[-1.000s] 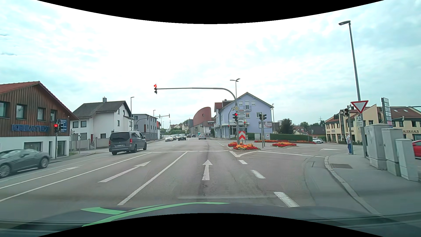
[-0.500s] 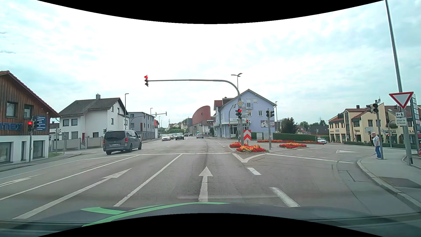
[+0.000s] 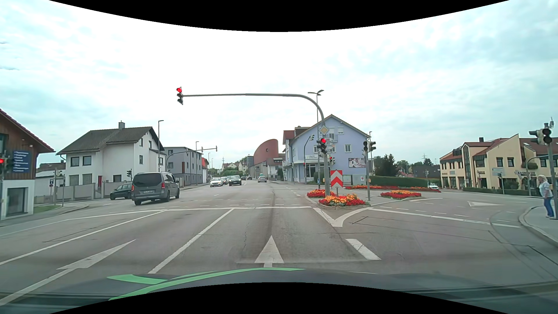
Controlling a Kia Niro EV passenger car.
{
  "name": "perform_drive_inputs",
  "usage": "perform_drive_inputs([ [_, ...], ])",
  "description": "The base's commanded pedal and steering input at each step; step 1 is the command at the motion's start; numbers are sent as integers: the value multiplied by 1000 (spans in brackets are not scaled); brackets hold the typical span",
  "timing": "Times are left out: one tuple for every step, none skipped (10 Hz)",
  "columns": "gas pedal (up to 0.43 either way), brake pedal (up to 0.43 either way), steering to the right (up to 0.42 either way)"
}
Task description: Follow the waypoints while adhering to traffic rules and regulations
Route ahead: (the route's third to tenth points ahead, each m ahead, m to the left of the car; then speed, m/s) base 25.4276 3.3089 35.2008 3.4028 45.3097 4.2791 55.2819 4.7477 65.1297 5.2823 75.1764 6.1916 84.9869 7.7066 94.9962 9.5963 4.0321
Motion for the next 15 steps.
perform_drive_inputs([
  [0,183,4],
  [0,183,5],
  [0,183,4],
  [0,183,4],
  [0,183,5],
  [0,183,4],
  [0,183,5],
  [0,183,5],
  [0,183,5],
  [0,183,4],
  [0,183,5],
  [0,183,4],
  [0,183,5],
  [0,183,5],
  [0,183,5],
])
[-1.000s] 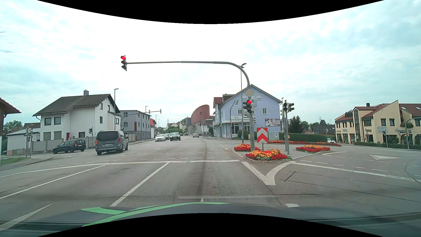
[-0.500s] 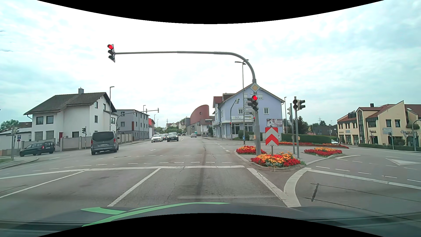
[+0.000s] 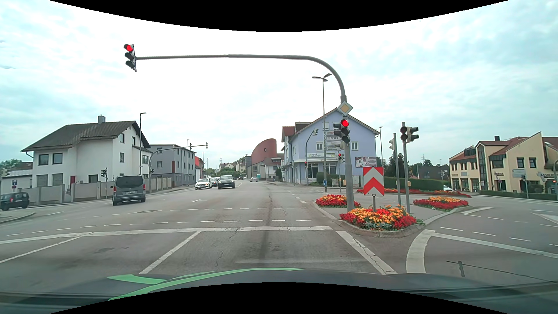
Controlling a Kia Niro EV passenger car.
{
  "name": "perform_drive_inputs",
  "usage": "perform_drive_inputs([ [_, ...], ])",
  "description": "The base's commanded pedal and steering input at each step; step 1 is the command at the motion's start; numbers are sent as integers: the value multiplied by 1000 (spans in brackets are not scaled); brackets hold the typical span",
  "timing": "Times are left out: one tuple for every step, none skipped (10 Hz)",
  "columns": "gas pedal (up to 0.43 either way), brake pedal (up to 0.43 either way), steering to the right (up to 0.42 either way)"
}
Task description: Follow the waypoints while adhering to traffic rules and regulations
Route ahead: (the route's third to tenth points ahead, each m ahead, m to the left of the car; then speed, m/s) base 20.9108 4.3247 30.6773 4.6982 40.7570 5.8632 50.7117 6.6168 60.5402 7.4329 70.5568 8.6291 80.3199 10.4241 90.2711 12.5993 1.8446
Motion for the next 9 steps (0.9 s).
perform_drive_inputs([
  [0,171,5],
  [0,171,5],
  [0,171,5],
  [0,165,5],
  [0,159,5],
  [0,152,5],
  [0,146,5],
  [0,146,5],
  [0,140,5],
])
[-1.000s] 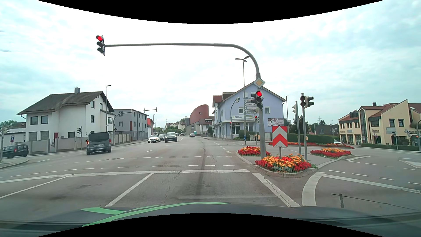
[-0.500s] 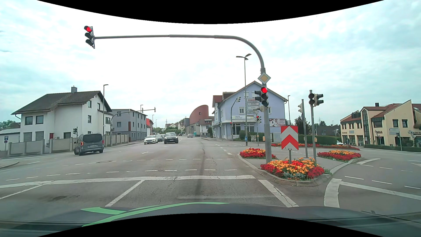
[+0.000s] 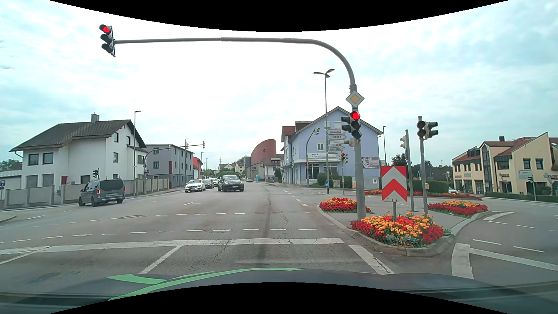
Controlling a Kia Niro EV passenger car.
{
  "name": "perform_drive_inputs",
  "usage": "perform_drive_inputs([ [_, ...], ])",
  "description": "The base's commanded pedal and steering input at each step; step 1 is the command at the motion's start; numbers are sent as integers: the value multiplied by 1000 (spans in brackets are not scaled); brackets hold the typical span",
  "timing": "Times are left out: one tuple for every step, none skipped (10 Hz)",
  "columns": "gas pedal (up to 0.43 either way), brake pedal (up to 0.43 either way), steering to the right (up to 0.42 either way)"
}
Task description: Follow the waypoints while adhering to traffic rules and regulations
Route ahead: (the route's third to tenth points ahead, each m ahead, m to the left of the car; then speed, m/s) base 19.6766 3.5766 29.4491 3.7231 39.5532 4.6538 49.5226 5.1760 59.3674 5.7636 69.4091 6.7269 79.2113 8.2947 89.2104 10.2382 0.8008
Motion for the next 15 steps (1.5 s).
perform_drive_inputs([
  [0,128,5],
  [0,128,5],
  [0,134,4],
  [0,134,5],
  [0,134,4],
  [0,134,5],
  [0,134,5],
  [0,134,5],
  [0,134,5],
  [0,134,4],
  [0,134,5],
  [0,134,5],
  [0,134,4],
  [0,134,5],
  [0,134,5],
])
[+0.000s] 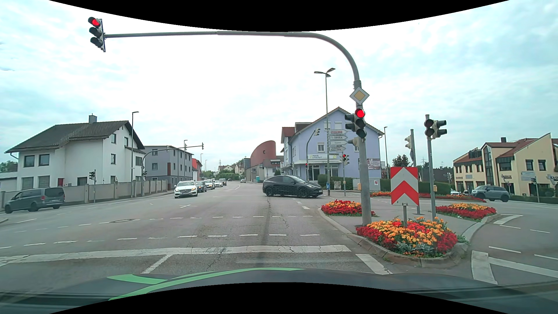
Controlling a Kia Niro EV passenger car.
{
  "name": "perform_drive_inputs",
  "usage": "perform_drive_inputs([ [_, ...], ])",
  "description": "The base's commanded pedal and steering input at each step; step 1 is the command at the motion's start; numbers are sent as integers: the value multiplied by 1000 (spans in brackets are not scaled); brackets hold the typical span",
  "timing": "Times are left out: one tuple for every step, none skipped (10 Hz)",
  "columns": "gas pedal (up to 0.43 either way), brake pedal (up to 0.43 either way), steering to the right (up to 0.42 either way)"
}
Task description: Follow the waypoints while adhering to traffic rules and regulations
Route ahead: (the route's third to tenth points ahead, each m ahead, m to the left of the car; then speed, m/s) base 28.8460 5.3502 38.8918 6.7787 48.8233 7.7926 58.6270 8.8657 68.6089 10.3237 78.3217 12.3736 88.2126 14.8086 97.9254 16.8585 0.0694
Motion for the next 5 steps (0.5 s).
perform_drive_inputs([
  [0,134,5],
  [0,134,4],
  [0,134,5],
  [0,134,5],
  [0,134,5],
])
